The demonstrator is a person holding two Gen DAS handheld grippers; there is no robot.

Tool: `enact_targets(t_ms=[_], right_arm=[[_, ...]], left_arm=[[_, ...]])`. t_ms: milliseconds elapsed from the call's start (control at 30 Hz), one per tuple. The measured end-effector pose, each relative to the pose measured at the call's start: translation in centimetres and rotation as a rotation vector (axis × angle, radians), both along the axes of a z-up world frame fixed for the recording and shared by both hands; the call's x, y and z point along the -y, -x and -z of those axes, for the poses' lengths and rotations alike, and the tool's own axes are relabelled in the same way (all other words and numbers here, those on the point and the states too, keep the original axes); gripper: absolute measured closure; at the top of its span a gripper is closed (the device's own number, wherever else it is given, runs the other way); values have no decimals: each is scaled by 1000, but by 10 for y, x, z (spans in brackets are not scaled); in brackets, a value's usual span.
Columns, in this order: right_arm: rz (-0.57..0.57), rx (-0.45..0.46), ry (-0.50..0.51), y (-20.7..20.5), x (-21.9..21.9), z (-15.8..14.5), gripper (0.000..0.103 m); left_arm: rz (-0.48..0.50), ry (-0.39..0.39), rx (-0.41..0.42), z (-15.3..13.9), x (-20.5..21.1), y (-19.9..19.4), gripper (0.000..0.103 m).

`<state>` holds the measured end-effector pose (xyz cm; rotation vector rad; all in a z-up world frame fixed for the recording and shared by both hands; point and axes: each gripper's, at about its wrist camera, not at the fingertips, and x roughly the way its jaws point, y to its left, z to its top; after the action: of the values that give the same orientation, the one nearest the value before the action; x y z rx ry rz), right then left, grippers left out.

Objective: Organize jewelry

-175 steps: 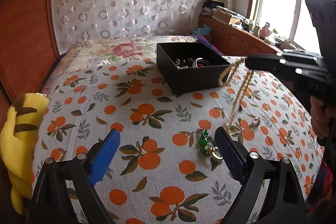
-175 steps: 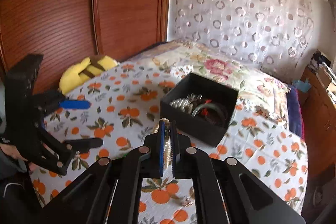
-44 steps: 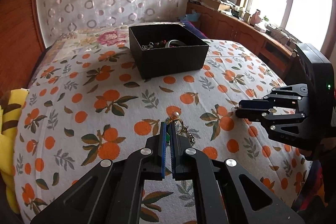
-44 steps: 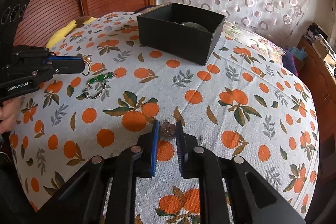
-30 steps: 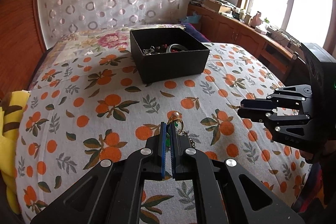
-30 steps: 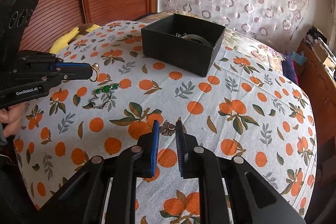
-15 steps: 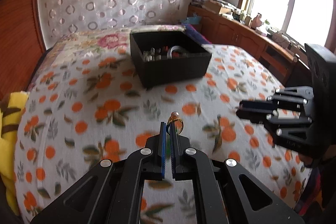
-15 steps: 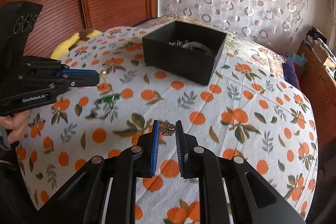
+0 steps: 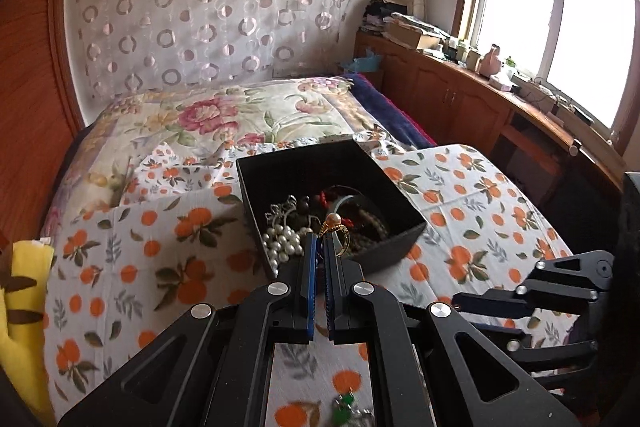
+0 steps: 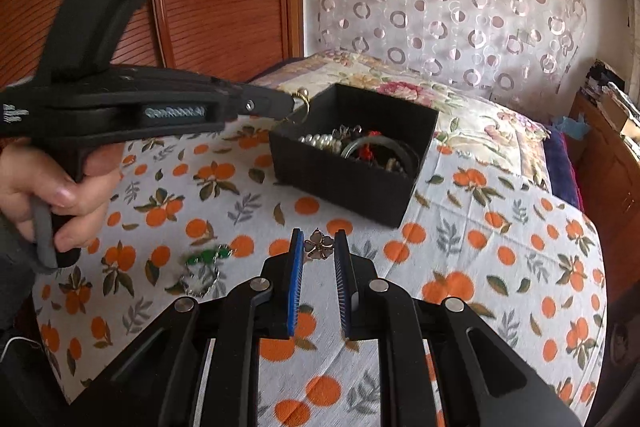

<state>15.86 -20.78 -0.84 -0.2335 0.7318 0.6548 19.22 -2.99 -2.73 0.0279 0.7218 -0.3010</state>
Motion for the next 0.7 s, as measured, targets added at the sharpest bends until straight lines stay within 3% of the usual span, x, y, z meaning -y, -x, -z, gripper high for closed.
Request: enact_targets(t_ms=[467,500,600,700], right_arm=[[69,40,-55,-89,-8,-25,85],[70,33,-62,-95,-8,-24,83],[95,31,-64,-105,-7,-21,61],[98,28,-76,-104,-3,-21,60]], left_arm=[[-4,6,-30,8,-5,-32,100],[1,7,-29,8,-5,-32,100],[4,5,-32,7,-5,-34,96],[-1,5,-27,6,-7,-28,83]])
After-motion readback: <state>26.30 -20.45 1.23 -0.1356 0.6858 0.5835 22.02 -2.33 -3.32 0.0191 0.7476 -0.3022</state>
